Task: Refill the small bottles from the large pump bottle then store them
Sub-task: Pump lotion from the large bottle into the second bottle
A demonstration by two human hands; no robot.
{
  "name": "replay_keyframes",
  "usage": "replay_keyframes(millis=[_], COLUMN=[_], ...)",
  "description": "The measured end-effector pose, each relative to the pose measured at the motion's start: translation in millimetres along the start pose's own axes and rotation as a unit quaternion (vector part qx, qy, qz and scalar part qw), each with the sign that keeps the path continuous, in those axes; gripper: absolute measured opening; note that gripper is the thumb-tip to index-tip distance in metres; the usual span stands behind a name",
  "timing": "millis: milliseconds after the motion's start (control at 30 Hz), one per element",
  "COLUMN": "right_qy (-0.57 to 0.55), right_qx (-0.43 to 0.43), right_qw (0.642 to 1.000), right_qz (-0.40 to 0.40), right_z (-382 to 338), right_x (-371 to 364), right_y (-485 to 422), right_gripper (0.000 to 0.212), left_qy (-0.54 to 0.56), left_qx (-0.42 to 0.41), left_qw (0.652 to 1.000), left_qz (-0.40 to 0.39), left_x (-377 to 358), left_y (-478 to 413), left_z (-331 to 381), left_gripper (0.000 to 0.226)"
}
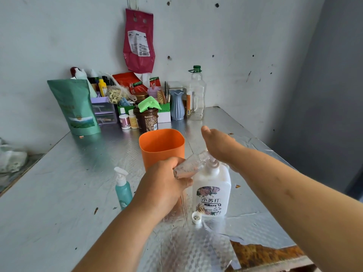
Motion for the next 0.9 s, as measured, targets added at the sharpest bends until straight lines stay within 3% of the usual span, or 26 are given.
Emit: replay_keyframes(millis=[367, 500, 567, 667, 800, 900], right_qy=[0.072, 0.059, 0.053, 0.019, 0.001, 0.011], right_qx=[0.039, 0.002, 0.001, 0.002, 0.015, 0.002], right_qw=[0.996, 0.998, 0.998, 0.999, 1.0, 1.0], right_qz=[-0.021, -0.026, -0.027, -0.031, -0.022, -0.01], right_z=[0.7, 2.3, 2.6, 3.7, -1.5, 0.2], right_x=[-11.1, -17.0, -17.0, -11.4, -0.5, -1.1], right_y=[-2.3, -1.3, -1.2, 1.0, 3.7, -1.0], right_gripper=[0.018, 0.041, 0.037, 0.014, 0.033, 0.013], left_qy=[0.006, 0.003, 0.006, 0.007, 0.002, 0.0], left_qx=[0.003, 0.01, 0.01, 0.008, -0.002, -0.003], left_qw=[1.0, 1.0, 1.0, 1.0, 1.0, 1.0], left_qz=[0.007, 0.001, 0.003, 0.006, 0.01, 0.008], left_x=[-3.4, -7.4, -7.1, -4.8, -0.9, -0.4], left_y=[-1.3, -1.1, -1.2, -0.8, -0.6, -0.9], left_z=[-5.4, -8.9, -7.8, -5.0, -1.4, -0.4], left_gripper=[0.034, 0.031, 0.03, 0.03, 0.031, 0.031])
Point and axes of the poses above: each hand's wrist, its own y-axis away from the middle knuckle, its own x-axis out of the back of the hand, z = x × y, the point moved 6 cm from there along -y, towards the middle knuckle, and after that the axes turned 1 degree about -x, right-handed, at the moved point
